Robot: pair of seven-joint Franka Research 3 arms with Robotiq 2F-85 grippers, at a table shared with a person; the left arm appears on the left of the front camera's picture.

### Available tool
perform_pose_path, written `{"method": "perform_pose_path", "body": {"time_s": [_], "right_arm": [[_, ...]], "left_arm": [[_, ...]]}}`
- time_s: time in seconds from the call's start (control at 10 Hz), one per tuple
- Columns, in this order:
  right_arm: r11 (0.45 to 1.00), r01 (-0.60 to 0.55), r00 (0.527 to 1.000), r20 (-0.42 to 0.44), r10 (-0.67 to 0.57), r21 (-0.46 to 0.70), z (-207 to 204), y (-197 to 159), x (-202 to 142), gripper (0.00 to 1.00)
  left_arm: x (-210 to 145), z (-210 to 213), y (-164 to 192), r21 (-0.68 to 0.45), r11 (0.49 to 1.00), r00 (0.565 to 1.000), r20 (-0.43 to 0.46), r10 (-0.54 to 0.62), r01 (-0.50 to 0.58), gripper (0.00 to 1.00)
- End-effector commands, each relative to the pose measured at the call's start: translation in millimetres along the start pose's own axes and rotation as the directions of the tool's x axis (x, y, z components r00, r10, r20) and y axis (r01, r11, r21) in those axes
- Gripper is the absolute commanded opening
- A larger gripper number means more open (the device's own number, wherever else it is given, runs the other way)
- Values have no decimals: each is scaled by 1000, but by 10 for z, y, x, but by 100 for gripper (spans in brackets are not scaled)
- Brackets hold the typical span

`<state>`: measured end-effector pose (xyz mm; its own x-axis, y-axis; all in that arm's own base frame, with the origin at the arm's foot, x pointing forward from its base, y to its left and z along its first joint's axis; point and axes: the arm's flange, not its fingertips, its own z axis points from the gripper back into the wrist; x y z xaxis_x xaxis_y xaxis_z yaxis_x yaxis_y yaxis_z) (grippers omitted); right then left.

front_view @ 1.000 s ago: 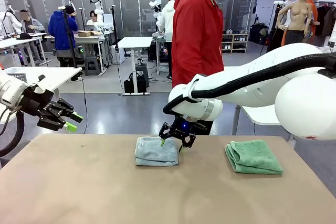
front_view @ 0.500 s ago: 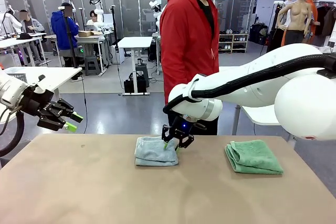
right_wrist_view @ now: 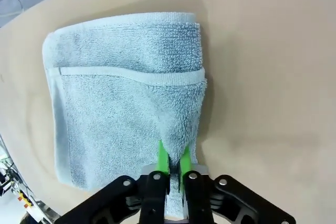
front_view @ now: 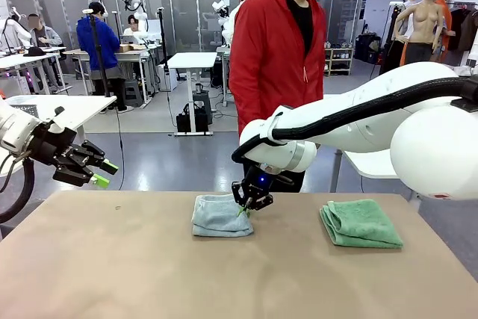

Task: Fold the towels and place them in the basket.
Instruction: Stack the folded Towel with hook on the right side of the table.

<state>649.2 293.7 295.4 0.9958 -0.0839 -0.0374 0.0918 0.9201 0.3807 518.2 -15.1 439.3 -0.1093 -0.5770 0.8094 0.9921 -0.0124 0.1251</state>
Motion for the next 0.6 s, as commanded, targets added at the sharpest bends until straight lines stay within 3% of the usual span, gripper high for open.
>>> {"method": "perform_pose_path", "body": {"time_s": [0.0,0.2,0.5], "right_arm": [[1000,-20,1000,-12,20,-1,1,-34,15,0],[999,-39,999,3,39,2,65,-57,-8,0],[989,-144,989,4,145,-39,671,-164,-345,0]], "left_arm": [[-4,3,-4,1,1000,1000,0,-19,19,57],[-4,3,-4,1,1000,1000,0,-19,19,57],[-4,3,-4,1,1000,1000,0,-19,19,57]]}}
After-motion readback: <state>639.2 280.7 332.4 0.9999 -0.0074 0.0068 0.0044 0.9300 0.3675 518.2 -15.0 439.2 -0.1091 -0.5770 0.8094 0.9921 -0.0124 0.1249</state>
